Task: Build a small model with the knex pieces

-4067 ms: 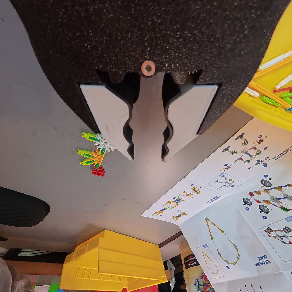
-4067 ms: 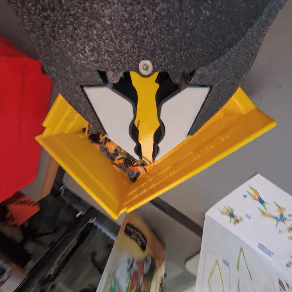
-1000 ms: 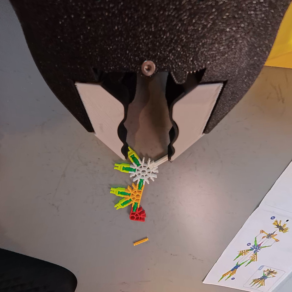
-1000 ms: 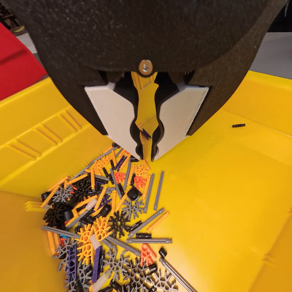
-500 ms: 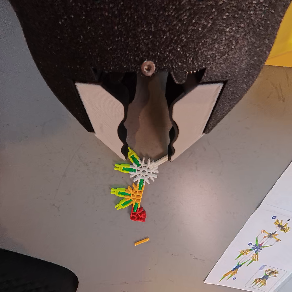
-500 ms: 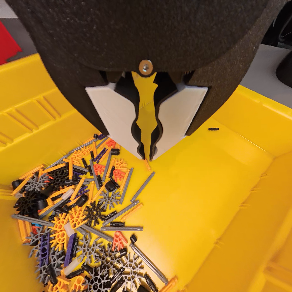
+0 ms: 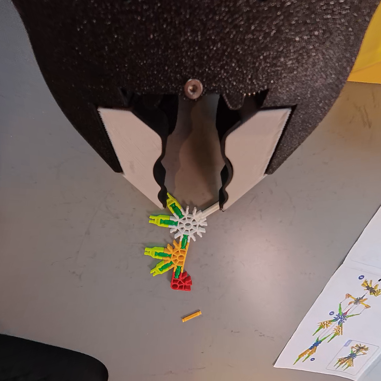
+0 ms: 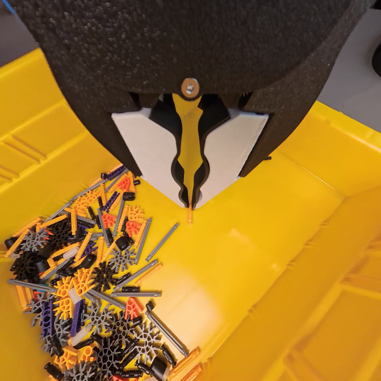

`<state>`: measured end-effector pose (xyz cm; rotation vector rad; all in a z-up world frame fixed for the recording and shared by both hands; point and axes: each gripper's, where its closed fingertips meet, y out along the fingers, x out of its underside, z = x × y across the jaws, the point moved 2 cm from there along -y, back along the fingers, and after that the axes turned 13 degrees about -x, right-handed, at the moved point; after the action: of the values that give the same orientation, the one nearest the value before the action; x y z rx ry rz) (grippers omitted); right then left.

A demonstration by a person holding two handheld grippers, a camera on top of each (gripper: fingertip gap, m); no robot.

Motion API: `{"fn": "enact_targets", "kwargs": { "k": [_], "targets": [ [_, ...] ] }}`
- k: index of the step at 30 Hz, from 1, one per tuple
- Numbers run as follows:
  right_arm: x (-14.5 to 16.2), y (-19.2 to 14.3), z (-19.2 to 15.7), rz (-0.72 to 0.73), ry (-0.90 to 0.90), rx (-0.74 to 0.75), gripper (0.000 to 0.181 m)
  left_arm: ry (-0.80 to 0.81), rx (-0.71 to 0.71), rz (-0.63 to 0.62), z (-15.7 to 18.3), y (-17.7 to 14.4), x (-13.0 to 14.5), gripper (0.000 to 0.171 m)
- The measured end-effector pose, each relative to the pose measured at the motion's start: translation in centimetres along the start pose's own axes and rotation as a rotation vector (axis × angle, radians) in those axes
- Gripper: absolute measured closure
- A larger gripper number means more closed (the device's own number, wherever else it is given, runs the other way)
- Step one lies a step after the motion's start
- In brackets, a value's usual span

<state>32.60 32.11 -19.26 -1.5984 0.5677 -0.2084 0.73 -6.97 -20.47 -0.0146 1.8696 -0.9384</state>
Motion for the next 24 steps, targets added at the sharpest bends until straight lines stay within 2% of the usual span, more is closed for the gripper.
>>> {"fn": "enact_targets", "kwargs": {
  "k": [5, 7, 9, 11, 14, 16, 19, 22, 24],
  "targets": [
    [0.3, -0.5, -0.7, 0.046, -0.031, 0.088, 0.180, 0.008, -0.002, 0.000, 0.1, 0.0, 0.0, 0.121],
    [-0.6, -2.3, -2.2, 0.134, -0.081, 0.139, 0.180, 0.006, -0.002, 0.000, 0.1, 0.0, 0.0, 0.121],
    [-2.3, -5.6, -5.2, 0.289, -0.130, 0.165, 0.180, 0.006, -0.002, -0.001, 0.1, 0.0, 0.0, 0.120],
    [-3.3, -8.9, -9.6, 0.400, -0.230, 0.178, 0.180, 0.007, -0.001, -0.004, 0.1, 0.0, 0.0, 0.121],
    [-3.7, -10.4, -18.4, 0.485, -0.360, 0.071, 0.180, 0.016, -0.002, -0.012, 0.2, -0.1, 0.0, 0.121],
    [-3.2, -8.4, -23.9, 0.458, -0.424, -0.019, 0.180, 0.023, -0.002, -0.016, 0.2, -0.1, 0.1, 0.121],
    [-2.0, -2.7, -30.0, 0.349, -0.486, -0.139, 0.180, 0.032, -0.001, -0.020, 0.4, -0.2, 0.1, 0.124],
    [-1.2, 2.6, -33.0, 0.250, -0.494, -0.211, 0.180, 0.039, -0.004, -0.022, 0.5, -0.2, 0.1, 0.126],
    [-1.1, 4.6, -33.8, 0.209, -0.488, -0.228, 0.180, 0.039, -0.004, -0.023, 0.5, -0.2, 0.1, 0.126]
  ]
}}
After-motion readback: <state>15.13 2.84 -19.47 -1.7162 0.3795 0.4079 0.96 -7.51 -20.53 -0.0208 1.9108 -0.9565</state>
